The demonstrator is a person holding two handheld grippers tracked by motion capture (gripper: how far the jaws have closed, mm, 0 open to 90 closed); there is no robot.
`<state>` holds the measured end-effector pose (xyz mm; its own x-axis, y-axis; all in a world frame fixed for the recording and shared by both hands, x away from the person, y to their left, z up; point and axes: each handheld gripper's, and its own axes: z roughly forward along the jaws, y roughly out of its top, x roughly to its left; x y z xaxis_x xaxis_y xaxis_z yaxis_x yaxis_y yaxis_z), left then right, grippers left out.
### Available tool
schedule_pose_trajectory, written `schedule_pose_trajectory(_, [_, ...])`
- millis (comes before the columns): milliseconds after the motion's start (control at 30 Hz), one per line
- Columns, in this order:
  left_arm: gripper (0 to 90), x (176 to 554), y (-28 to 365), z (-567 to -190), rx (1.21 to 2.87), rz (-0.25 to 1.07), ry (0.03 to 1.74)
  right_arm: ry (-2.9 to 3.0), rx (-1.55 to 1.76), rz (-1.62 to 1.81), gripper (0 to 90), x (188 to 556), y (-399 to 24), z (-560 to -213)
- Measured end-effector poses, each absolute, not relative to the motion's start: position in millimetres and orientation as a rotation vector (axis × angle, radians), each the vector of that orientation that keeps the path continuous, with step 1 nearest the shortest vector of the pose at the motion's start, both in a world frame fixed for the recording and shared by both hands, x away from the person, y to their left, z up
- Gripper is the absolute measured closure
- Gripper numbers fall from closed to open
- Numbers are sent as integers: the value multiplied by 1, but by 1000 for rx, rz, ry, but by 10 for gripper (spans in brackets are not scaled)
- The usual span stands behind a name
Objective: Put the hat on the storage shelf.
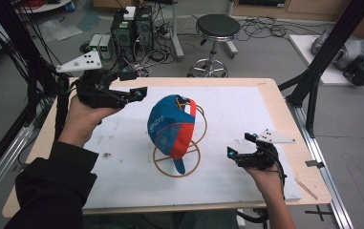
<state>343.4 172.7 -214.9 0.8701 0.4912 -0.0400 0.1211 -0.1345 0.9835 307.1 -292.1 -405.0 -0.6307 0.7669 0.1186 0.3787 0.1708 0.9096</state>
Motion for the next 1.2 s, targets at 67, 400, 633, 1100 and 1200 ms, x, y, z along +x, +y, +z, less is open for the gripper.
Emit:
schedule_pose_trajectory(67, [257,339,182,-220,1694,348,482,2084,1090,1455,39,306,-292,-404])
schedule_pose_trajectory(400, [180,323,234,-268,1670,413,647,2077,1089,1461,39,305,-295,-403])
schedule_pose_trajectory(633, [170,314,243,-312,1654,419,701,2064,1102,1480,39,306,-298,-403])
schedule_pose_trajectory(1100, [169,310,242,-345,1665,429,757,2077,1098,1470,39,311,-296,-405])
schedule_pose_trajectory(1200, [169,310,243,-346,1670,426,763,2080,1107,1470,39,311,-295,-405])
